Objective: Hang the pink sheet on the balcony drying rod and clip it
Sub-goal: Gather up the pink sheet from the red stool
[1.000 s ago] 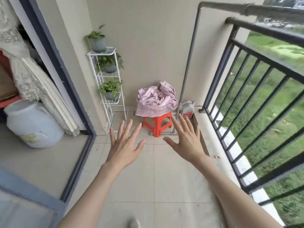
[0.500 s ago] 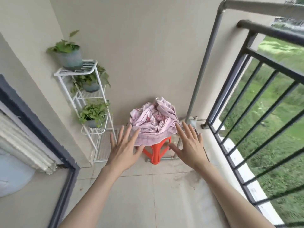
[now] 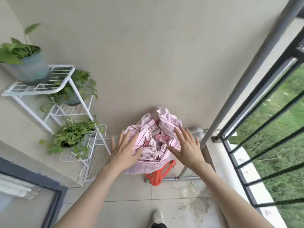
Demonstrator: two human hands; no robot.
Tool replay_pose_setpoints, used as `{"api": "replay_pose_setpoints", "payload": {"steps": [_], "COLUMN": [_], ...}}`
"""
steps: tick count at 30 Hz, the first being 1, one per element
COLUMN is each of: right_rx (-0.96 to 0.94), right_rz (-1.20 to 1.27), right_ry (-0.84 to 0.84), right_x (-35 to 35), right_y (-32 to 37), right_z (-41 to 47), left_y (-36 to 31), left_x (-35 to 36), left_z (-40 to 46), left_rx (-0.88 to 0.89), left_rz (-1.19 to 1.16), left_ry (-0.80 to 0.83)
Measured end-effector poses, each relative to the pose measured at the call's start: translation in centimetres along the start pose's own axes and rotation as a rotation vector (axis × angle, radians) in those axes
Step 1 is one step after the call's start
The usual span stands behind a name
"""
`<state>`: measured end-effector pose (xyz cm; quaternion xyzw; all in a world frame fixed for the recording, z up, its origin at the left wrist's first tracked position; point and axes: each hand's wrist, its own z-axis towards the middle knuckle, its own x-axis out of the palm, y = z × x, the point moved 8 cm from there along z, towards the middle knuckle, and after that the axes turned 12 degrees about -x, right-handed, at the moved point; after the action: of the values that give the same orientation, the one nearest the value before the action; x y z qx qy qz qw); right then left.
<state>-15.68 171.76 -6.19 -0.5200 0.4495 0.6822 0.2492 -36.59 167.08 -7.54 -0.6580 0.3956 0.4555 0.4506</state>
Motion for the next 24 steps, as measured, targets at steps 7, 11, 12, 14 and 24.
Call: {"api": "replay_pose_setpoints", "payload": {"steps": [7,11,12,14,24], "right_rx": [0.061,0.157,0.187,0.245,0.372], "right_rz": [0.058,0.086,0.089,0.091,0.023], "right_ry": [0.190,0.295,0.300,0.293,0.324], "right_x": [6.7,12.2,13.5,16.0,27.4], "right_y": [-4.5,-8.3,-9.5,-12.2,-21.0], "right_z": [9.4,14.0,15.4,18.0,26.4], "left_y": [1.6,2.7,3.0,3.5,4.9], "left_x": [5.1,9.4,10.4,12.8,26.4], "left_z": [10.4,16.8,18.7,21.8,29.7], "left_rx": [-0.093,-0.109,-0.099,-0.082,-0.324], "left_rz": [-0.012,-0.001,-0.001,-0.033,-0.166], "left_ry": [0.209,0.302,0.306,0.341,0.519]}}
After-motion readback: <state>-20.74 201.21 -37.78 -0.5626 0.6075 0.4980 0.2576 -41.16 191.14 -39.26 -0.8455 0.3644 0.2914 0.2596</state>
